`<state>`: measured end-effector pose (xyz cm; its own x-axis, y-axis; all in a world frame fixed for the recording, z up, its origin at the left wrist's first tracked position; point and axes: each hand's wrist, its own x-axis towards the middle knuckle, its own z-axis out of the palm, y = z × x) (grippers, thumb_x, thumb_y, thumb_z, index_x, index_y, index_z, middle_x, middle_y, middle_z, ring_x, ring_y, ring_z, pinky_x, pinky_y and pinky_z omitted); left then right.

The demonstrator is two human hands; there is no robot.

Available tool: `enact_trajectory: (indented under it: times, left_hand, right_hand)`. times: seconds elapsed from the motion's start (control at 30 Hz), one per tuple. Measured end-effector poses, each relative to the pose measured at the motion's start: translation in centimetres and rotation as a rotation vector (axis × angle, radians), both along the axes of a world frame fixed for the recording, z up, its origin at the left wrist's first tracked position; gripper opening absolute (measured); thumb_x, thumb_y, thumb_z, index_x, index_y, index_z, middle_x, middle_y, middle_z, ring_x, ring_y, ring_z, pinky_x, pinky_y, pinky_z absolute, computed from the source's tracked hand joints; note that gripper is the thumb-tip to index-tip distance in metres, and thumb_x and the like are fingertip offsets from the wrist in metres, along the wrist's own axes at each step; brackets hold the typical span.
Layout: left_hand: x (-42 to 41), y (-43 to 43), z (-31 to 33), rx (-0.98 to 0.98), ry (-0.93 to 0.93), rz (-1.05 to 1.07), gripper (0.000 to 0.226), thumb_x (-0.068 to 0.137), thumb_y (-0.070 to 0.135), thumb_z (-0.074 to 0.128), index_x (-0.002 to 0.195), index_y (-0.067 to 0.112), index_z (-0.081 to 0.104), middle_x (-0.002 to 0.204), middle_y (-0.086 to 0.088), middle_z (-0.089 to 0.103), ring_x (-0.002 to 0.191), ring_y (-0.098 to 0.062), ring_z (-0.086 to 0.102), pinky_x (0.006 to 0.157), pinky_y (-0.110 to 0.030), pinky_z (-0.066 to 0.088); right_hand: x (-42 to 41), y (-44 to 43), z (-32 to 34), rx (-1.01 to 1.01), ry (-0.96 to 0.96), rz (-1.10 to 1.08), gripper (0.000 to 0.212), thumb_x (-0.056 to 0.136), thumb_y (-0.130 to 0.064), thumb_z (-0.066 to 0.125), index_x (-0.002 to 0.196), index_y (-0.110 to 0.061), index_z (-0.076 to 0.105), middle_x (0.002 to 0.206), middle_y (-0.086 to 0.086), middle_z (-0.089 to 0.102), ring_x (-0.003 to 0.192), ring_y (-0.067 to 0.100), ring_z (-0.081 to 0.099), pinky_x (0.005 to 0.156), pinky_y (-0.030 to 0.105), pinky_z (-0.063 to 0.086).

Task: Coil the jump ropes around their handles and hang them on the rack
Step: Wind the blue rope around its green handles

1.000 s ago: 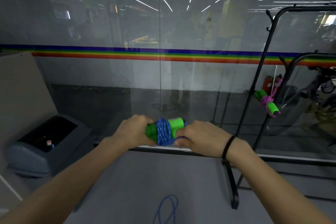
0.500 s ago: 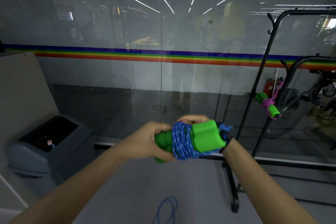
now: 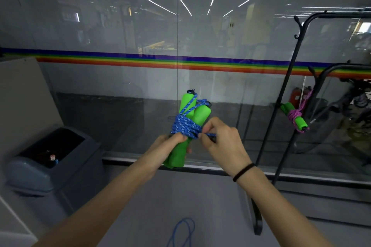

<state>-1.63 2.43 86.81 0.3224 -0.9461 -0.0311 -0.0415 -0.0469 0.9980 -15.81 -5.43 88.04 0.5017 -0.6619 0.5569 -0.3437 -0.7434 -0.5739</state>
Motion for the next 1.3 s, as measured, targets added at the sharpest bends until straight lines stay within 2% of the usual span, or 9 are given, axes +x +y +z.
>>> enact_trajectory:
  times: [0.13, 0.23, 0.37, 0.47, 0.63, 0.8, 0.97, 1.13, 1.3]
  left_hand:
    - [-0.5, -0.3, -0.3, 0.044, 0.026, 0.042, 0.04, 0.065, 0.046, 0.047, 0.08, 0.013, 0.065, 0.062, -0.004, 0.067, 0.053, -0.018, 0.056, 0.065, -0.033, 0.043]
    - [-1.4, -0.2, -0.2, 0.04, 0.091, -0.022, 0.047, 0.067, 0.049, 0.044, 0.085, 0.01, 0.063, 0.061, -0.004, 0.062, 0.048, -0.015, 0.053, 0.057, -0.027, 0.044]
    - [-2.3, 0.0, 0.2, 0.03, 0.162, -0.062, 0.044, 0.072, 0.048, 0.043, 0.086, 0.01, 0.06, 0.062, -0.005, 0.059, 0.045, -0.014, 0.052, 0.053, -0.025, 0.044]
    - [-2.7, 0.2, 0.5, 0.039, 0.221, -0.095, 0.048, 0.065, 0.05, 0.042, 0.084, 0.01, 0.061, 0.062, -0.005, 0.058, 0.046, -0.015, 0.05, 0.051, -0.023, 0.043]
    - [-2.8, 0.5, 0.6, 0.015, 0.202, -0.084, 0.04, 0.075, 0.049, 0.041, 0.079, 0.013, 0.058, 0.063, -0.007, 0.056, 0.048, -0.016, 0.05, 0.052, -0.023, 0.042]
    - [-3.0, 1.0, 0.1, -0.012, 0.162, -0.046, 0.034, 0.087, 0.04, 0.039, 0.074, 0.014, 0.057, 0.064, -0.01, 0.056, 0.048, -0.017, 0.05, 0.052, -0.025, 0.04]
    - [-3.0, 1.2, 0.2, -0.025, 0.153, -0.053, 0.039, 0.069, 0.046, 0.043, 0.082, 0.012, 0.057, 0.063, -0.011, 0.058, 0.046, -0.017, 0.051, 0.052, -0.026, 0.04]
    - [-2.4, 1.2, 0.0, -0.018, 0.167, -0.055, 0.042, 0.066, 0.045, 0.042, 0.084, 0.01, 0.056, 0.06, -0.009, 0.058, 0.042, -0.017, 0.051, 0.051, -0.027, 0.039]
    - [-2.1, 1.0, -0.4, -0.02, 0.145, -0.057, 0.05, 0.054, 0.052, 0.048, 0.081, 0.011, 0.055, 0.054, -0.006, 0.059, 0.041, -0.018, 0.051, 0.053, -0.029, 0.038]
  right_hand:
    - [-0.8, 0.0, 0.8, -0.157, -0.107, -0.024, 0.01, 0.072, -0.004, 0.071, 0.075, -0.012, 0.068, 0.074, 0.001, 0.065, 0.071, 0.007, 0.056, 0.061, 0.001, 0.04]
    - [-1.2, 0.9, 1.4, -0.211, -0.246, -0.001, 0.01, 0.075, -0.004, 0.07, 0.081, -0.01, 0.067, 0.083, 0.0, 0.061, 0.073, 0.007, 0.056, 0.065, 0.01, 0.048]
    - [-1.2, 2.3, 1.3, 0.004, -0.414, 0.089, 0.025, 0.078, -0.006, 0.069, 0.096, -0.013, 0.054, 0.086, -0.004, 0.068, 0.076, 0.006, 0.065, 0.069, 0.018, 0.054]
    - [-1.3, 2.7, 1.1, 0.142, -0.511, 0.228, 0.012, 0.086, -0.003, 0.057, 0.095, -0.011, 0.06, 0.089, -0.002, 0.072, 0.083, 0.006, 0.067, 0.074, 0.02, 0.052]
    - [-0.8, 3.1, 0.9, 0.035, -0.35, 0.262, 0.023, 0.086, -0.006, 0.051, 0.095, -0.015, 0.071, 0.099, 0.001, 0.059, 0.092, 0.004, 0.058, 0.079, 0.017, 0.049]
    - [-0.7, 2.8, 1.6, -0.025, -0.275, 0.186, 0.017, 0.08, -0.015, 0.063, 0.095, -0.02, 0.069, 0.078, -0.009, 0.058, 0.071, 0.008, 0.06, 0.068, 0.028, 0.054]
    - [-0.9, 2.9, 2.1, 0.021, -0.347, 0.172, 0.009, 0.076, -0.015, 0.071, 0.081, -0.02, 0.066, 0.073, -0.004, 0.065, 0.067, 0.012, 0.064, 0.063, 0.036, 0.057]
    - [-1.4, 2.7, 2.1, -0.087, -0.282, 0.148, 0.004, 0.074, -0.013, 0.074, 0.078, -0.012, 0.073, 0.094, 0.002, 0.061, 0.08, 0.008, 0.06, 0.067, 0.017, 0.051]
    - [-1.5, 2.5, 2.4, -0.033, -0.15, 0.17, 0.007, 0.067, -0.011, 0.079, 0.07, -0.014, 0.074, 0.089, -0.002, 0.07, 0.079, 0.01, 0.064, 0.072, 0.02, 0.053]
